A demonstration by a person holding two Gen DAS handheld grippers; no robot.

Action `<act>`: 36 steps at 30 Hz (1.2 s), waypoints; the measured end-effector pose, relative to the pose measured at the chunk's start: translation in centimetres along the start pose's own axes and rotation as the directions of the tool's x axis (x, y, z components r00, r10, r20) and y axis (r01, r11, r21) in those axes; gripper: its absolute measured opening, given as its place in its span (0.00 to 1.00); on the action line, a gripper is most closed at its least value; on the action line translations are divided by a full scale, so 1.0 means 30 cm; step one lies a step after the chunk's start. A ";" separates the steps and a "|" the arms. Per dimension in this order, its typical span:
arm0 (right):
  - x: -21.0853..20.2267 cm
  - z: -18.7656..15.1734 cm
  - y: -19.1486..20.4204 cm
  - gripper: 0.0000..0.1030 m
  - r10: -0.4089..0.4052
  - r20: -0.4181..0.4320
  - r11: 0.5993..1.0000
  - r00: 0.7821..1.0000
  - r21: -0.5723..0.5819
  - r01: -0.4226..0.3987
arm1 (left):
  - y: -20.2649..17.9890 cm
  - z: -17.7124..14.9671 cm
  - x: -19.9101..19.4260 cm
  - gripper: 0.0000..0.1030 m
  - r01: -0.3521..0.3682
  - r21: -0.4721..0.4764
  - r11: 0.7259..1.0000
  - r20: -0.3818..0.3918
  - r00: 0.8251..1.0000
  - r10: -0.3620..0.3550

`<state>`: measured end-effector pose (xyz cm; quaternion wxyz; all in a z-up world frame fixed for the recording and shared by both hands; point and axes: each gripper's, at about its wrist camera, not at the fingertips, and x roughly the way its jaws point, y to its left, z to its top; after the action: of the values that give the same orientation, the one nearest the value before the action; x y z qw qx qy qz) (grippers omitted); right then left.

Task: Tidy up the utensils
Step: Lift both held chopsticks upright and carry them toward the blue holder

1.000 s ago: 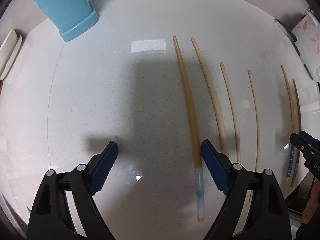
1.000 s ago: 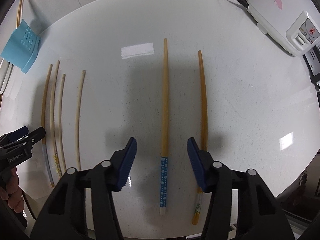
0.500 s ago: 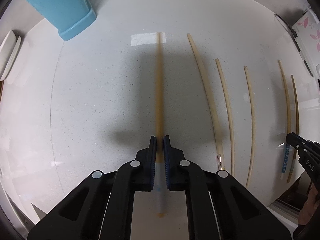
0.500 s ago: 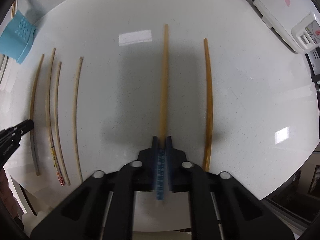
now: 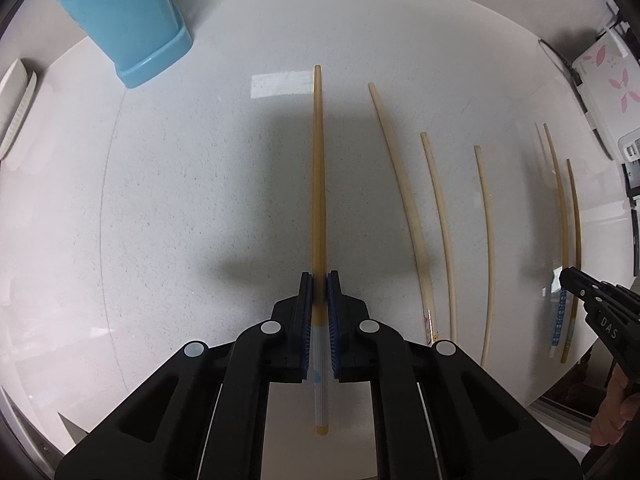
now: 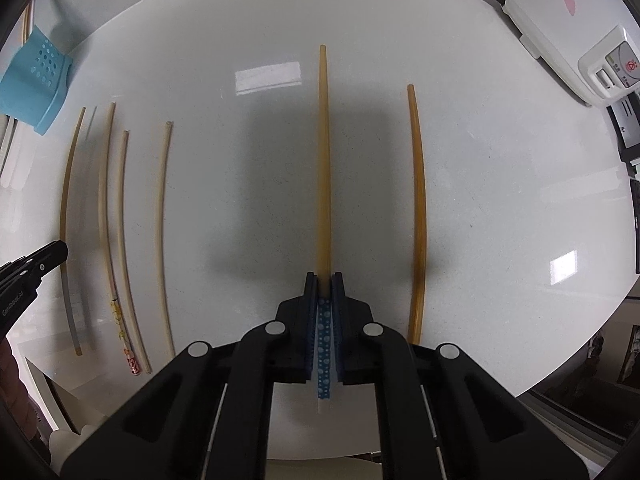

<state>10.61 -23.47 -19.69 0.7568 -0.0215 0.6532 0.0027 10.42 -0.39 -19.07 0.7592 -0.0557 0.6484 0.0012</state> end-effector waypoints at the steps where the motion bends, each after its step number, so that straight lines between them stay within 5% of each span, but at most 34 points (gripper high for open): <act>1: -0.012 -0.012 -0.007 0.06 -0.001 0.006 1.000 1.000 0.000 0.001 | 0.004 0.000 -0.008 0.07 0.005 0.000 1.000 0.006 1.000 -0.005; 36: -0.306 0.073 0.350 0.06 0.169 0.265 0.976 0.949 -0.181 -0.124 | 0.234 -0.014 -0.368 0.07 0.024 -0.051 0.998 0.274 0.962 -0.009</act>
<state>11.10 -12.67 -10.62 0.8347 -0.0337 0.5375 0.1151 7.73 7.32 -8.85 0.8398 -0.0811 0.5364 0.0200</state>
